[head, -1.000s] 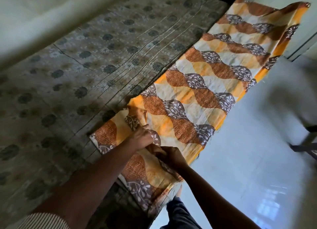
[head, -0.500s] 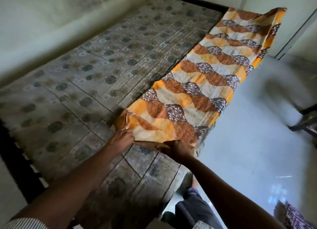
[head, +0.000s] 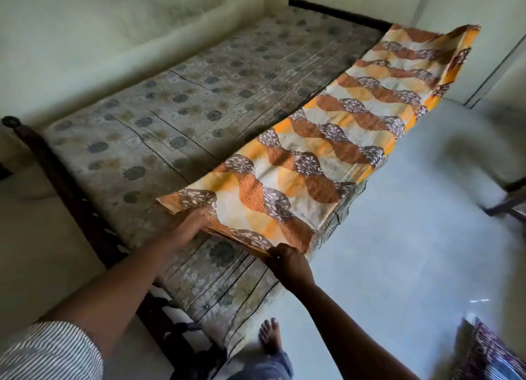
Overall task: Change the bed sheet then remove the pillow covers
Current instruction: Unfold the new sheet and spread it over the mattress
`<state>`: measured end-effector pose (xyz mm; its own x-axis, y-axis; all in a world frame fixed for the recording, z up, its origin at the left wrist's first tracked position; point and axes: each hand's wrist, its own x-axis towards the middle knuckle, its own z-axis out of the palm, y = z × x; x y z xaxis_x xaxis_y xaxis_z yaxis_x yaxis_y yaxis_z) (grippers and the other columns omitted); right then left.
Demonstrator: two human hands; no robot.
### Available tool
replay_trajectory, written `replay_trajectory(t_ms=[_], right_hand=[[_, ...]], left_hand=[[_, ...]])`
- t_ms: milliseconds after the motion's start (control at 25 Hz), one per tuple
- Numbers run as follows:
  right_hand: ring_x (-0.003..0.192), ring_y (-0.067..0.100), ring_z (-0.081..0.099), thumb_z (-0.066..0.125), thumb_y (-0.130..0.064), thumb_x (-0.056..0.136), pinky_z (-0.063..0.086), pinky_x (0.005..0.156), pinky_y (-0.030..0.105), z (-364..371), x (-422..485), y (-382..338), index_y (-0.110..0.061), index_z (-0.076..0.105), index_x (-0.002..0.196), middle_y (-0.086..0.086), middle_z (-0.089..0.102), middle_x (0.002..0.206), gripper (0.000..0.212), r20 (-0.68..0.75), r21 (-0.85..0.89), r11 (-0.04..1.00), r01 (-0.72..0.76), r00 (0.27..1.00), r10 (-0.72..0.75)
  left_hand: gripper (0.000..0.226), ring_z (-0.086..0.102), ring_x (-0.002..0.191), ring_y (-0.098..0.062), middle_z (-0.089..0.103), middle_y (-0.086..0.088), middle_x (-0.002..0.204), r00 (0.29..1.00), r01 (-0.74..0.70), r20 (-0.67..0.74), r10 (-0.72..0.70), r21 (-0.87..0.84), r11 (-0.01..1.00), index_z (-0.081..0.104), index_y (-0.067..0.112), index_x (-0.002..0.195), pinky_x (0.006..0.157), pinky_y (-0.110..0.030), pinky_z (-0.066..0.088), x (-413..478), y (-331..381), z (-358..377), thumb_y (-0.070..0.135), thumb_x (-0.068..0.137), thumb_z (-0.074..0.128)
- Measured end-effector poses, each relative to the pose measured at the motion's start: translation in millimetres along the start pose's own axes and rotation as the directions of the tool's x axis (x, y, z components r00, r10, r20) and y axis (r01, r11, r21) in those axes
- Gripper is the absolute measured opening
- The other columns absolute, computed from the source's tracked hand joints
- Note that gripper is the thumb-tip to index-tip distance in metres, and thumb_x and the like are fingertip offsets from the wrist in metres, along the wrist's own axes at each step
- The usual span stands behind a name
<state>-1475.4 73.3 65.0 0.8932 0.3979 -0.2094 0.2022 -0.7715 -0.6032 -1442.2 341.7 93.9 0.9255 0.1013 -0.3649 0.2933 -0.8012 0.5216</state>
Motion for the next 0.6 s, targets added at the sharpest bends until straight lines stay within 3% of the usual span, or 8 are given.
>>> replay_trajectory(t_ms=[120,240,320,400,480,600], right_hand=[[0.09,0.03,0.059,0.054,-0.035,0.092,0.041,0.068,0.032,3,-23,-9,-0.011,0.067,0.096,0.01,0.061,0.098,0.027,-0.082,0.014,1.0,-0.005,0.997,0.006],[0.089,0.03,0.059,0.055,-0.034,0.092,0.041,0.068,0.033,7,-44,-24,-0.01,0.067,0.095,0.011,0.061,0.096,0.027,-0.141,0.028,0.999,-0.02,0.99,0.024],[0.088,0.03,0.059,0.055,-0.033,0.092,0.041,0.068,0.033,12,-56,-37,-0.01,0.068,0.094,0.011,0.061,0.094,0.027,-0.161,0.03,0.999,-0.013,0.987,0.018],[0.087,0.03,0.059,0.056,-0.033,0.091,0.041,0.067,0.034,17,-64,-47,-0.011,0.069,0.094,0.01,0.06,0.092,0.026,-0.189,0.039,0.999,-0.023,0.982,0.029],[0.085,0.028,0.059,0.057,-0.034,0.09,0.043,0.067,0.034,24,-67,-60,-0.014,0.069,0.093,0.007,0.059,0.091,0.023,-0.233,0.039,0.998,-0.056,0.97,0.064],[0.086,0.026,0.061,0.06,-0.035,0.087,0.049,0.068,0.036,38,-64,-80,-0.02,0.07,0.094,0.004,0.062,0.094,0.02,-0.308,0.011,0.994,-0.113,0.945,0.111]], left_hand=[[0.009,0.057,0.092,-0.027,0.056,0.001,0.09,0.997,-0.066,-0.03,0.069,0.097,0.993,0.063,0.017,0.075,0.078,-0.034,0.043,-3,-6,-5,0.024,0.08,0.065],[0.015,0.06,0.088,-0.025,0.065,-0.001,0.088,0.997,-0.077,0.018,0.078,-0.067,0.995,0.065,0.016,0.08,0.081,-0.034,0.046,-15,2,-13,0.029,0.072,0.062],[0.012,0.06,0.07,-0.009,0.063,0.008,0.067,0.995,-0.088,0.031,0.099,-0.244,0.966,0.059,0.015,0.072,0.066,-0.023,0.045,-32,17,-18,0.024,0.065,0.057],[0.015,0.049,0.055,-0.003,0.048,0.009,0.06,0.982,-0.181,0.01,0.191,-0.275,0.944,0.047,0.01,0.071,0.051,-0.012,0.036,-41,20,-21,0.015,0.067,0.06],[0.019,0.041,0.059,-0.012,0.039,0.003,0.067,0.956,-0.287,-0.099,0.275,-0.144,0.947,0.045,0.01,0.073,0.052,-0.021,0.032,-34,0,-22,0.016,0.078,0.062],[0.01,0.055,0.082,-0.02,0.053,-0.003,0.09,0.915,-0.384,-0.124,0.385,0.032,0.923,0.061,0.011,0.088,0.066,-0.021,0.044,-14,-45,-34,0.02,0.087,0.057]])
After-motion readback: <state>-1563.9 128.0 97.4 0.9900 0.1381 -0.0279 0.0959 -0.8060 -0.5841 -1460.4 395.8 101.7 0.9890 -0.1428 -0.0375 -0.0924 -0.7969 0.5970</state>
